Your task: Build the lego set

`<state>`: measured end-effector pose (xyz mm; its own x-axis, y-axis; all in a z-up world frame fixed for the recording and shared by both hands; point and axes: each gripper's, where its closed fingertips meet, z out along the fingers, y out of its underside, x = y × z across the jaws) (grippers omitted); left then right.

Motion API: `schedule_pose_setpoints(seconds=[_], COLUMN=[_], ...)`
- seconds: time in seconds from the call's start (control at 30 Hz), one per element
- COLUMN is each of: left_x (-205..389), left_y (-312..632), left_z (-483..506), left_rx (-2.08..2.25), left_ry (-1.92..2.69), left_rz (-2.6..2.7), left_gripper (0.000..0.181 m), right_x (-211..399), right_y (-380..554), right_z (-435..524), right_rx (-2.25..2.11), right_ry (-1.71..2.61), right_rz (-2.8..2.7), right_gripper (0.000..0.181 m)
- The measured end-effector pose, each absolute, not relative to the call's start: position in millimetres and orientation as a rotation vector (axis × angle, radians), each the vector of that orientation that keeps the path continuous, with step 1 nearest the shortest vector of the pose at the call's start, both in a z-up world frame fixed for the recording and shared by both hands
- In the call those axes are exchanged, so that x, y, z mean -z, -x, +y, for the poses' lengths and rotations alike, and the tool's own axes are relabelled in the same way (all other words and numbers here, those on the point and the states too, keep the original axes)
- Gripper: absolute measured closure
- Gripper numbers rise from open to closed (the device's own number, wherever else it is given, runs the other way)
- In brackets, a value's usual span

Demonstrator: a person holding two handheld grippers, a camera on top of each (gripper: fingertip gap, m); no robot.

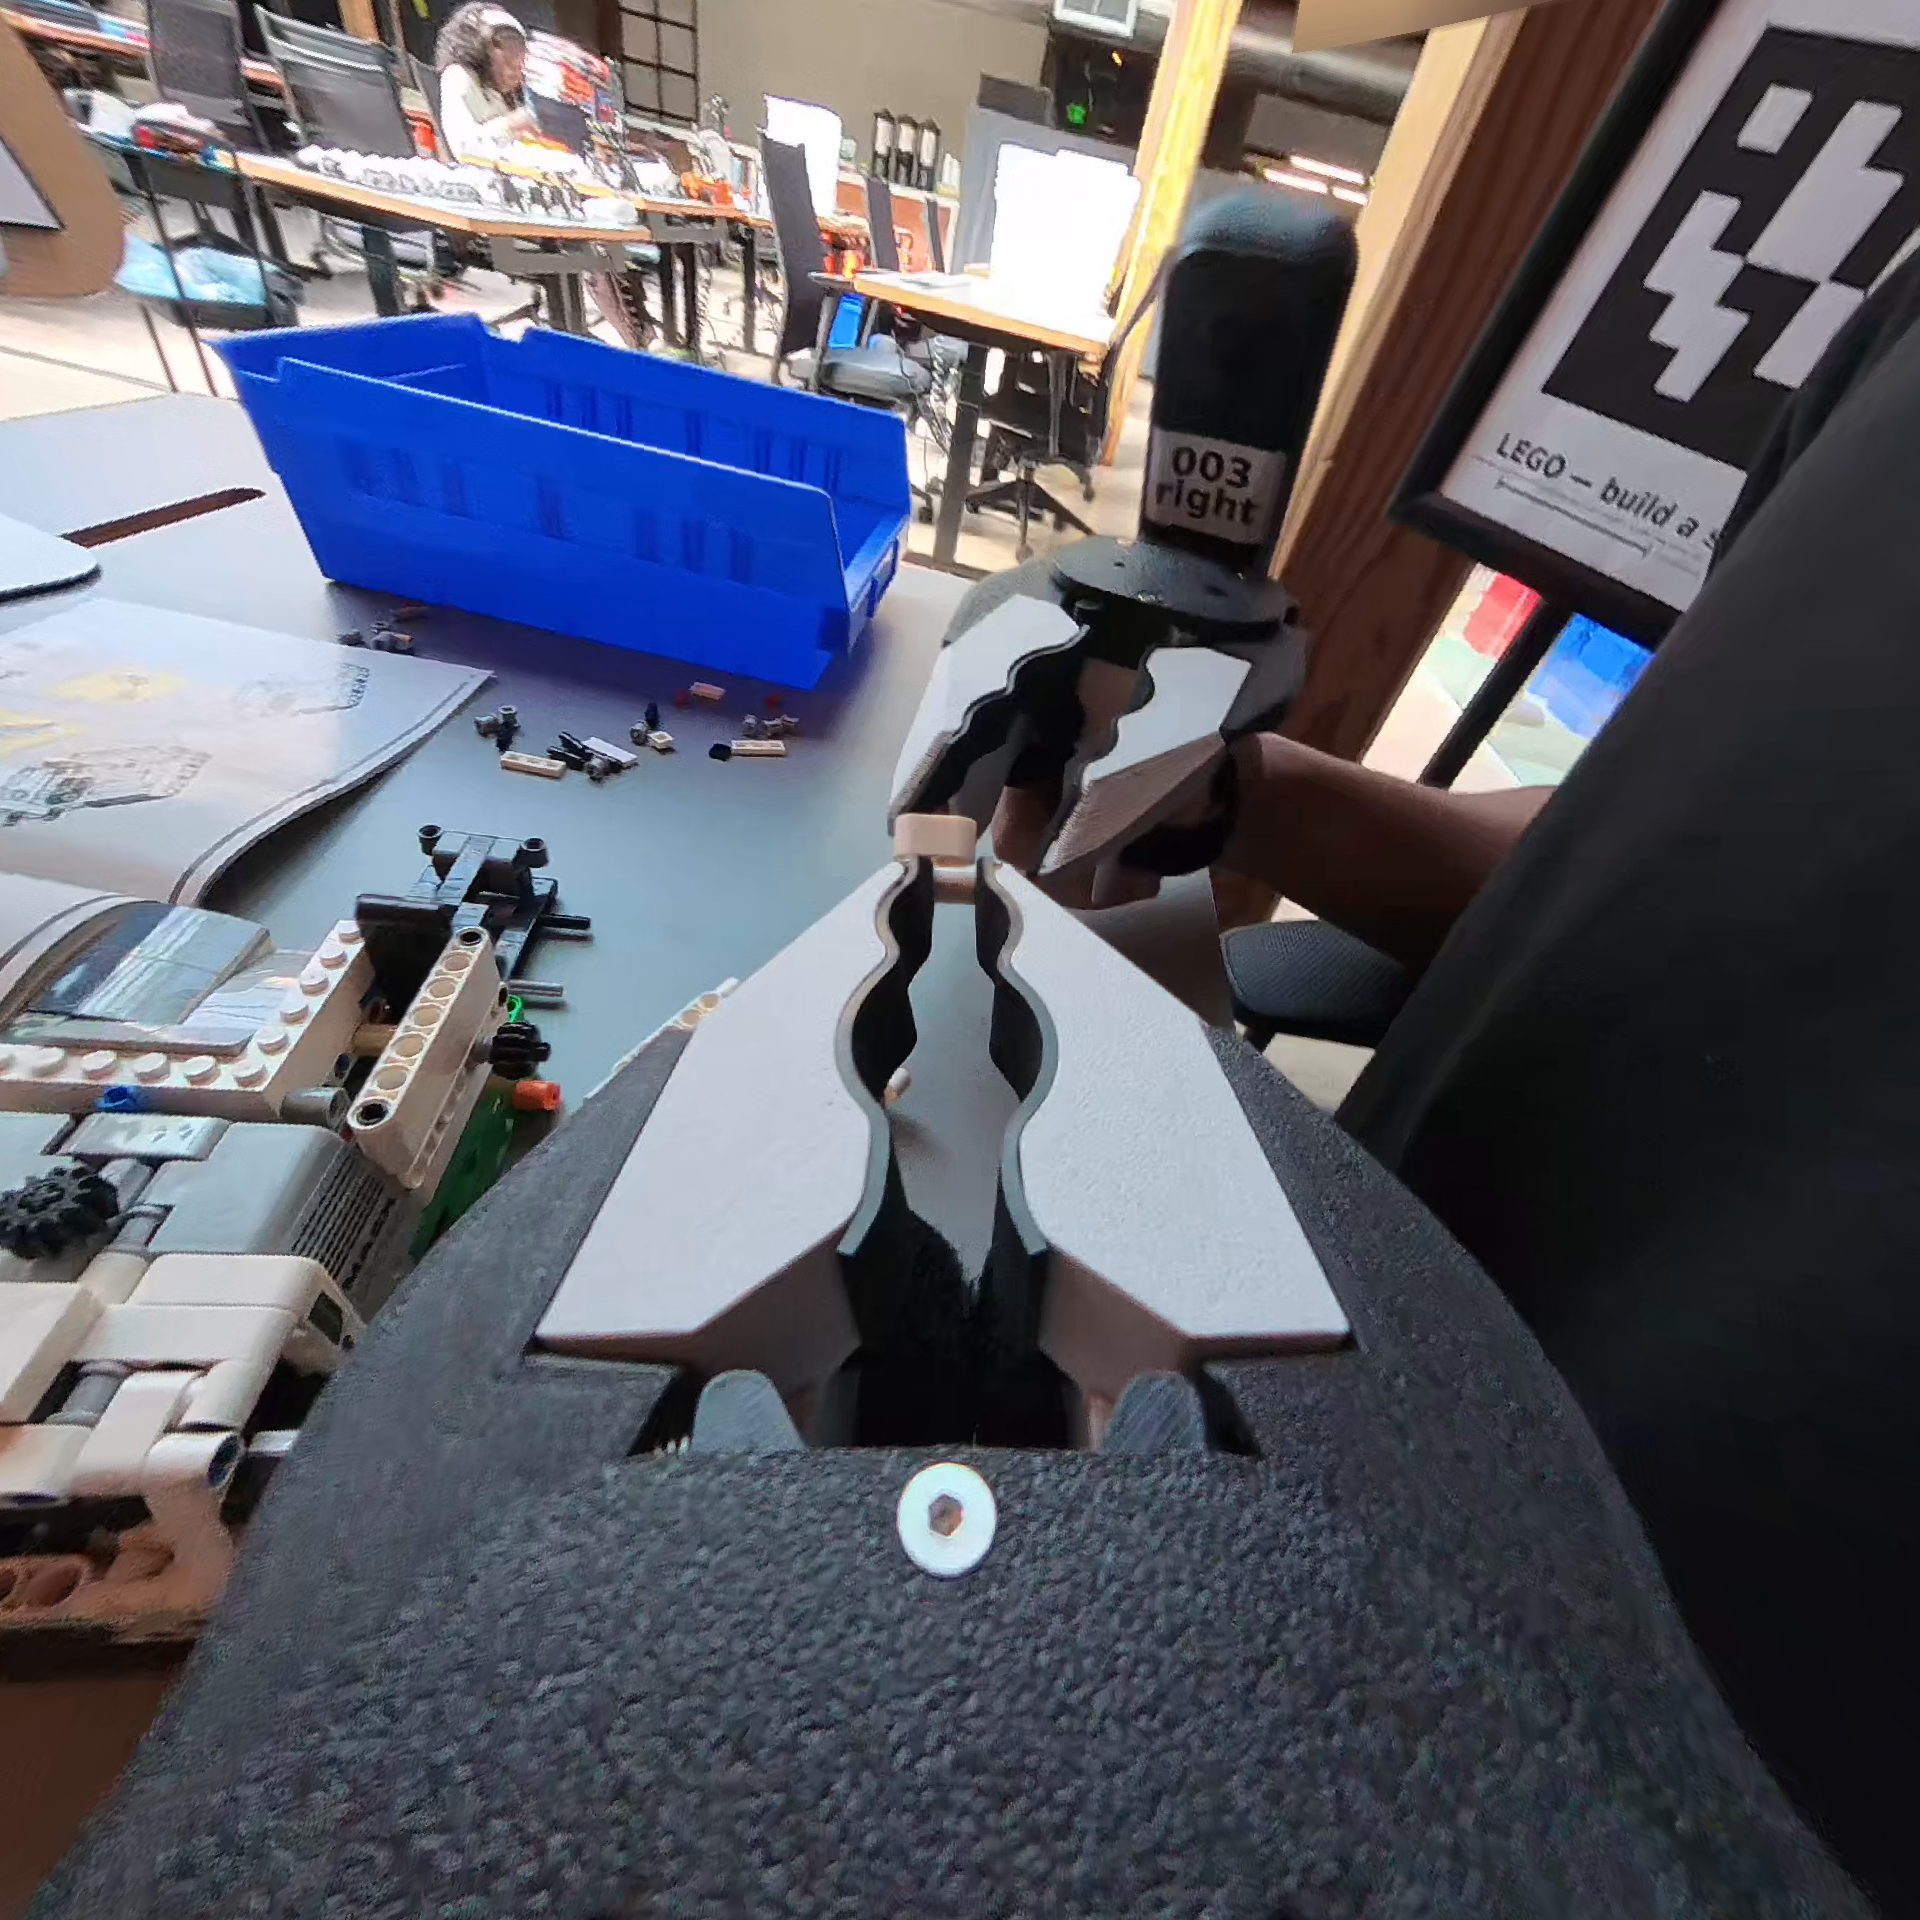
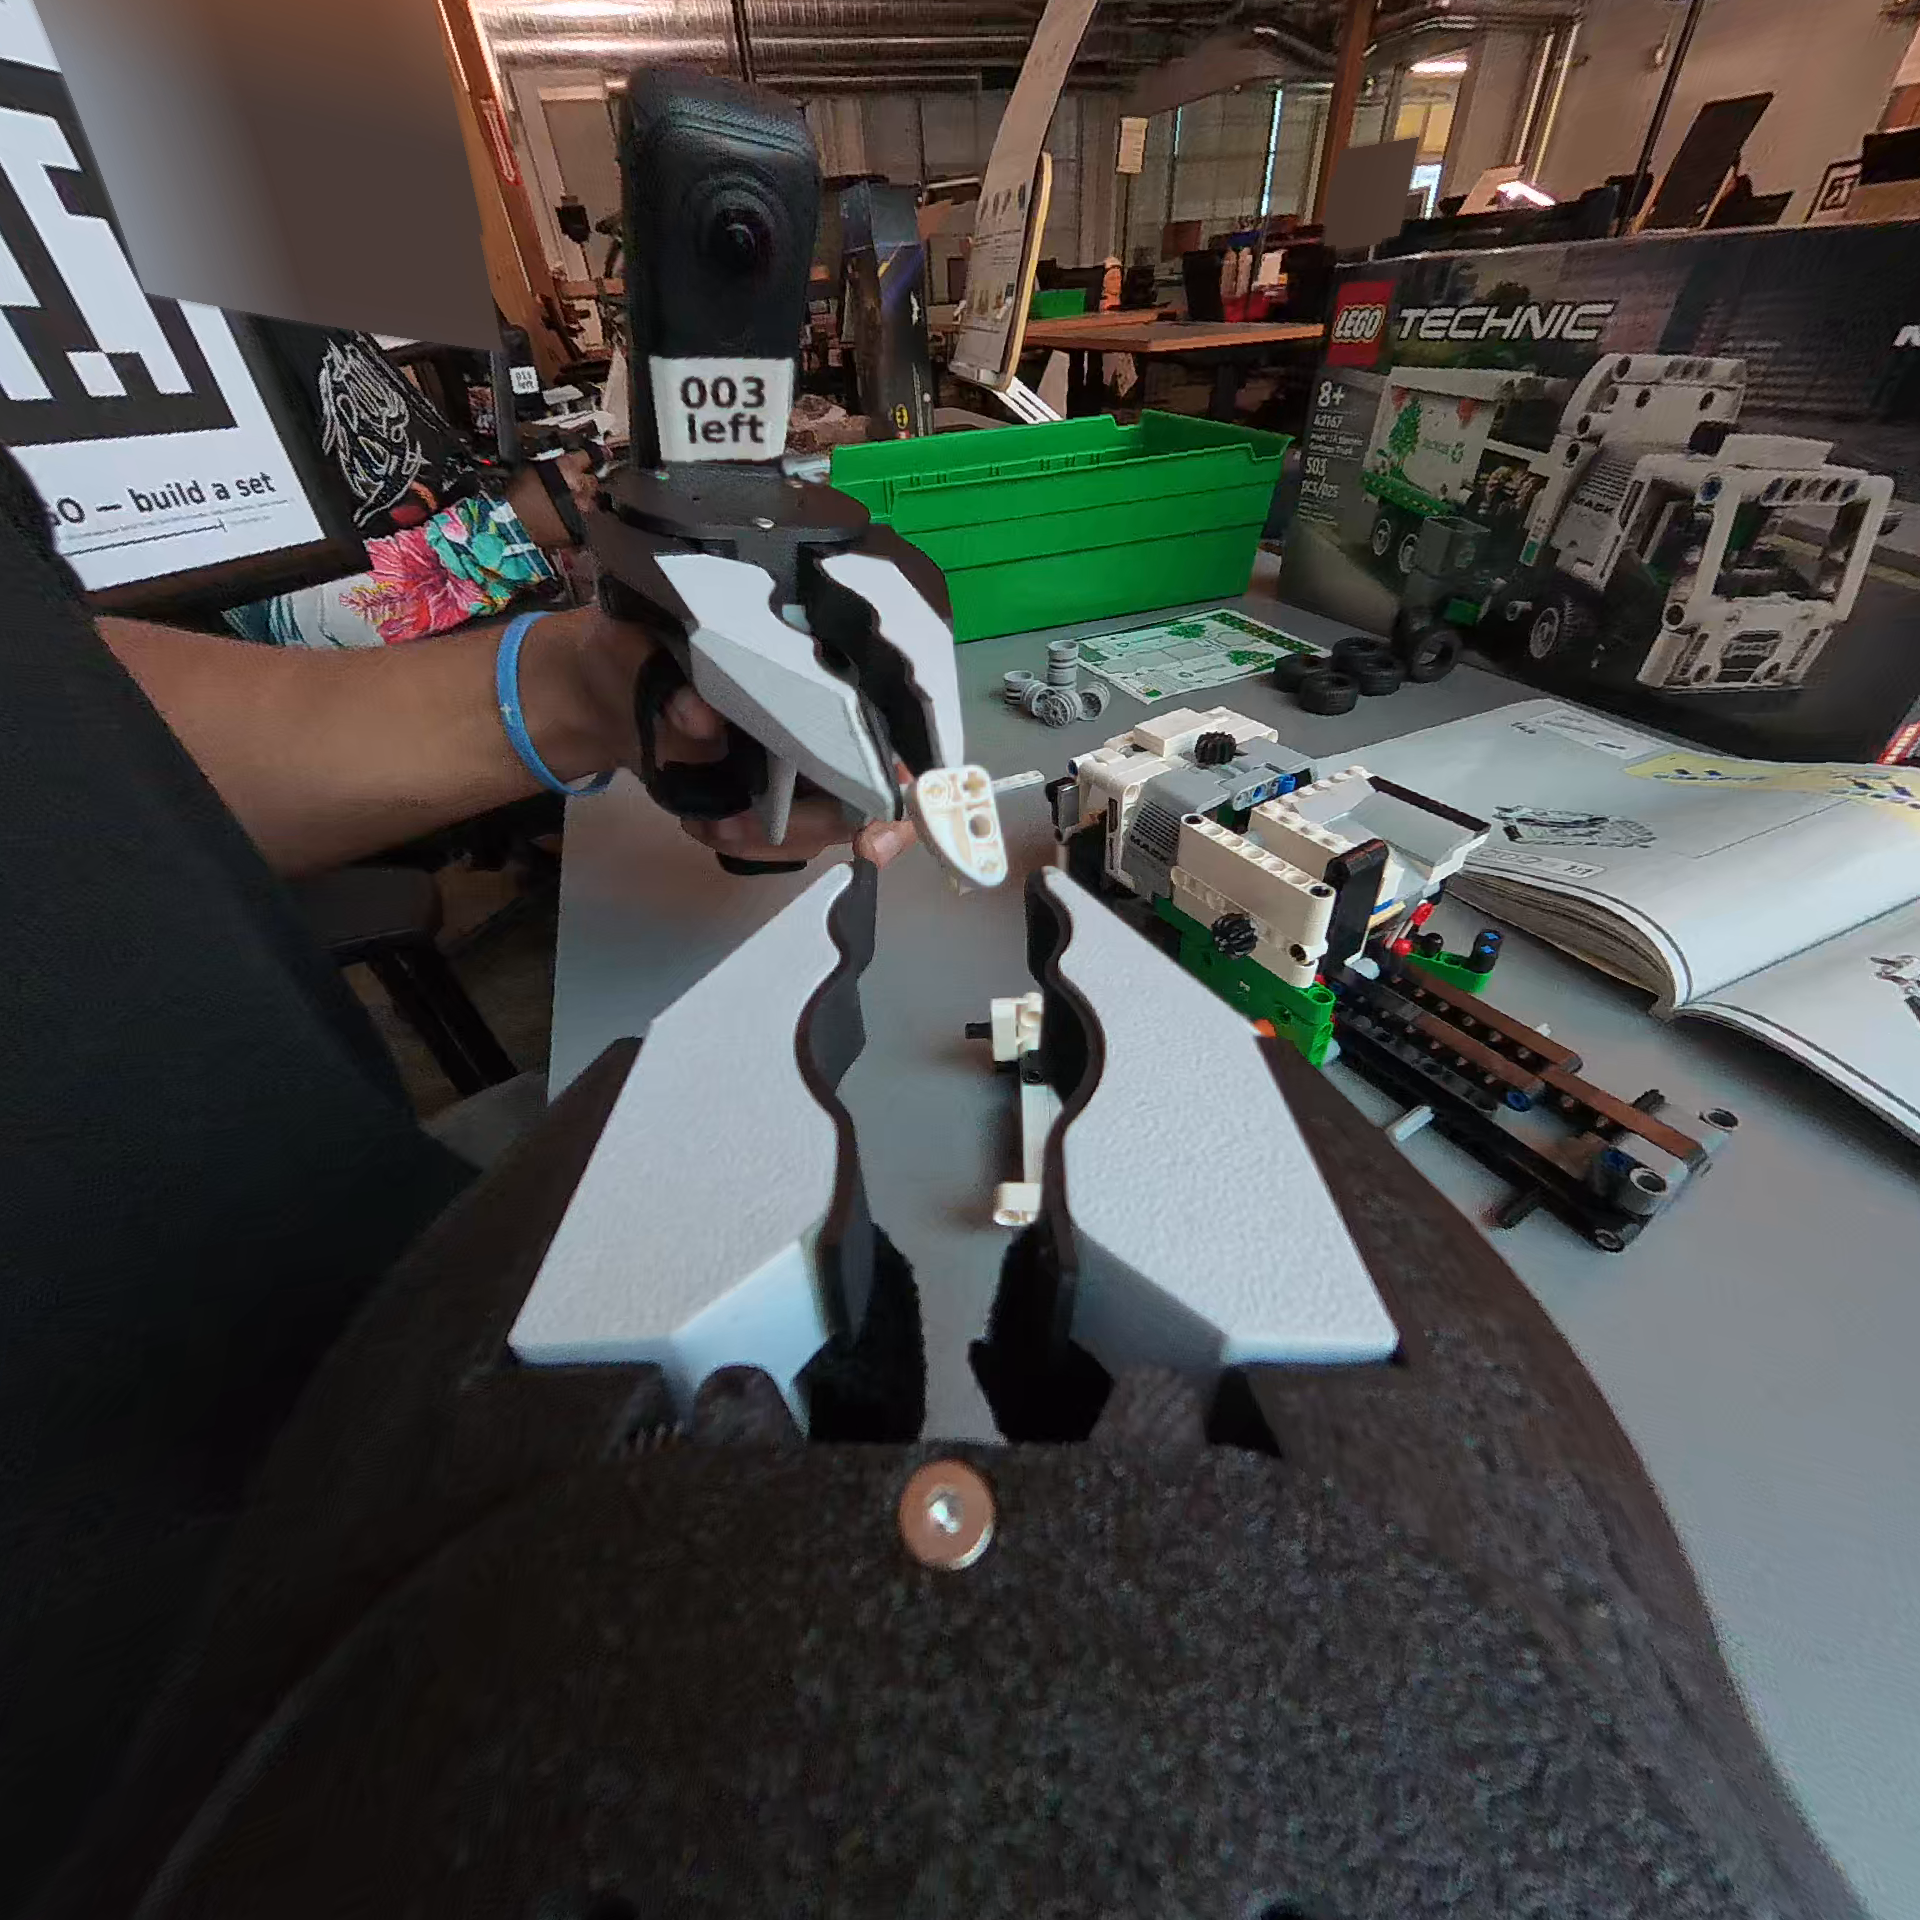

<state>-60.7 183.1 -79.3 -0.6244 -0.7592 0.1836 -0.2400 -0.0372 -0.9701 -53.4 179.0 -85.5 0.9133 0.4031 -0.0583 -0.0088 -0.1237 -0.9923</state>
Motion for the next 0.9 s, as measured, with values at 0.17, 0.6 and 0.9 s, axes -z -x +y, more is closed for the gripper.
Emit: schedule_pose_setpoints(seconds=[0.17,0.6,0.9], left_x=[94.8,109.3,122.6], left_y=[70.7,79.5,66.5], left_z=[166.9,164.7,181.6], left_rx=[1.625,1.521,1.402], left_ry=[0.981,0.966,1.09], left_rz=[2.034,2.145,2.064], left_gripper=[0.174,0.174,0.172], right_x=[95.7,113.3,128.3], right_y=[64.5,77.1,63.3], right_z=[176.7,174.7,188.2], right_rx=[-0.357,-0.401,-0.279], right_ry=[1.711,1.768,1.862], right_rz=[-0.395,-0.467,-0.396], right_gripper=[0.159,0.166,0.167])
